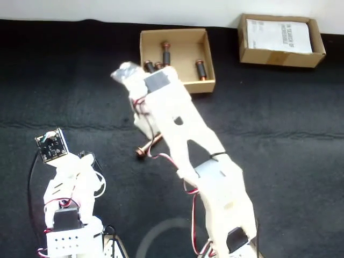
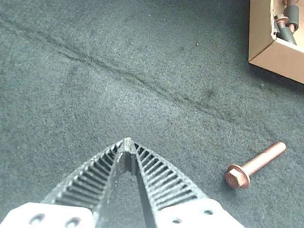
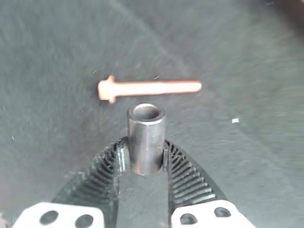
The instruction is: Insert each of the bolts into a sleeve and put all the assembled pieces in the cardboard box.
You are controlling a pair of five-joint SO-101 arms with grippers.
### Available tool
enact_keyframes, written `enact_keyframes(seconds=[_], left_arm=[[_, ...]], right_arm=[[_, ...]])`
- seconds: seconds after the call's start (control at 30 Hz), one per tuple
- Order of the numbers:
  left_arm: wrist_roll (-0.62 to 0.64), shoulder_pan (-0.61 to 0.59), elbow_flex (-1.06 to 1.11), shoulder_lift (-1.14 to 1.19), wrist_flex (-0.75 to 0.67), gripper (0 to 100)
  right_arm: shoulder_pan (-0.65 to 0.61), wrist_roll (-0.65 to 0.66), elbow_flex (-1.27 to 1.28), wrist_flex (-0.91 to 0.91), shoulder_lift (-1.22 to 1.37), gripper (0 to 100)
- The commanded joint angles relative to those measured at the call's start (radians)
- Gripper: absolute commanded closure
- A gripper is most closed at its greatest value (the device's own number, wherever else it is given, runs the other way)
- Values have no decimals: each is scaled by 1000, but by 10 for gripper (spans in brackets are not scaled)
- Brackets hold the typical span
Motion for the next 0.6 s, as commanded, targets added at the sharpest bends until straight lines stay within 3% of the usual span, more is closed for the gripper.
enact_keyframes(seconds=[0.0,0.27,0.57], left_arm=[[-8,-12,16,-30,-5,986],[-8,-7,16,-30,-2,986],[-6,-4,16,-28,-2,986]], right_arm=[[31,-37,-58,15,-130,991],[28,-48,154,15,-410,991],[35,-48,605,15,-883,991]])
